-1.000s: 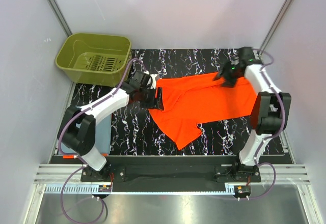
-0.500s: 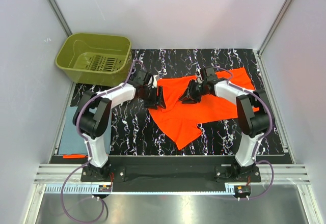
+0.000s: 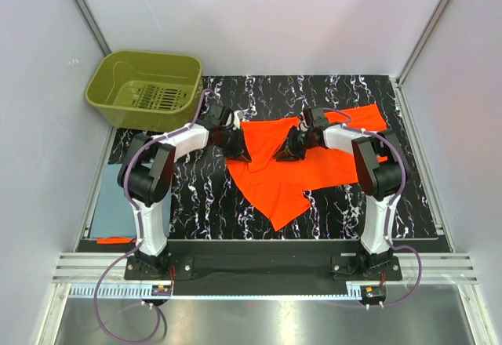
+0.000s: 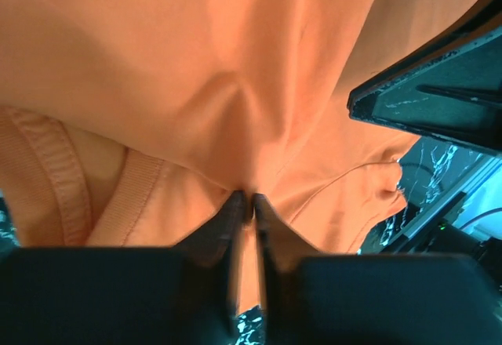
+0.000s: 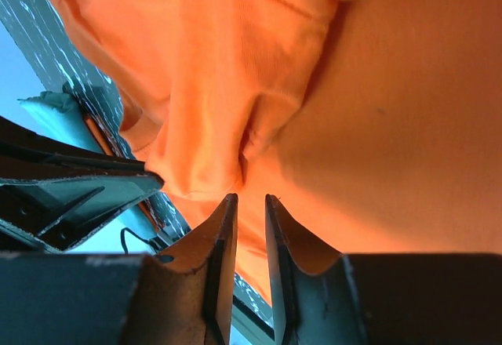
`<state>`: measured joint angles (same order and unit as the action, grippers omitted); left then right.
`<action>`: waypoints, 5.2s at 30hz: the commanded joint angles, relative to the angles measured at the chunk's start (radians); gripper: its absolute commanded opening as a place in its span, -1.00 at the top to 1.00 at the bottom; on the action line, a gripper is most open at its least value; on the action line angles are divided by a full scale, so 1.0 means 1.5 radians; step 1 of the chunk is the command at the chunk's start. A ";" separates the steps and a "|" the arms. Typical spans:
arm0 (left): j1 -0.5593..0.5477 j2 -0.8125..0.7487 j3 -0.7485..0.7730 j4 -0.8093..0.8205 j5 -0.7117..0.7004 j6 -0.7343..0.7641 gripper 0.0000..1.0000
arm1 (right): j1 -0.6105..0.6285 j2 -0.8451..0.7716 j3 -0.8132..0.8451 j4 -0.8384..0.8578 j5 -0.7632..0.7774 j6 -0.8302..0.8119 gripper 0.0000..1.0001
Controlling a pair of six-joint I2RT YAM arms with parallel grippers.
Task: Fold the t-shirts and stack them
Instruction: Fold the tshirt
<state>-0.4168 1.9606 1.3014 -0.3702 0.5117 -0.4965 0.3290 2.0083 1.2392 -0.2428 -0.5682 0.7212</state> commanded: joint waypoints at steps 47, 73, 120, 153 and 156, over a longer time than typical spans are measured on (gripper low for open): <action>0.070 0.042 0.072 0.021 0.022 -0.010 1.00 | 0.003 0.045 0.044 0.027 0.019 0.018 0.34; 0.072 -0.005 0.044 0.018 0.034 -0.013 1.00 | 0.004 0.032 0.139 -0.077 0.038 -0.006 1.00; 0.050 0.081 0.294 -0.110 -0.105 0.113 -0.02 | -0.257 0.046 0.435 -0.296 0.466 -0.189 -0.18; 0.138 0.253 0.403 -0.108 -0.140 0.058 -0.02 | -0.364 0.482 0.943 -0.361 0.474 -0.336 -0.24; 0.124 0.186 0.364 -0.109 -0.175 0.087 -0.25 | -0.366 0.446 0.946 -0.370 0.452 -0.307 -0.49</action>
<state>-0.2245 2.3463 1.8923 -0.4980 0.3336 -0.4358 -0.2054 2.7338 2.6110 -0.7612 0.1551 0.2306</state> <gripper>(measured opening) 0.579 0.716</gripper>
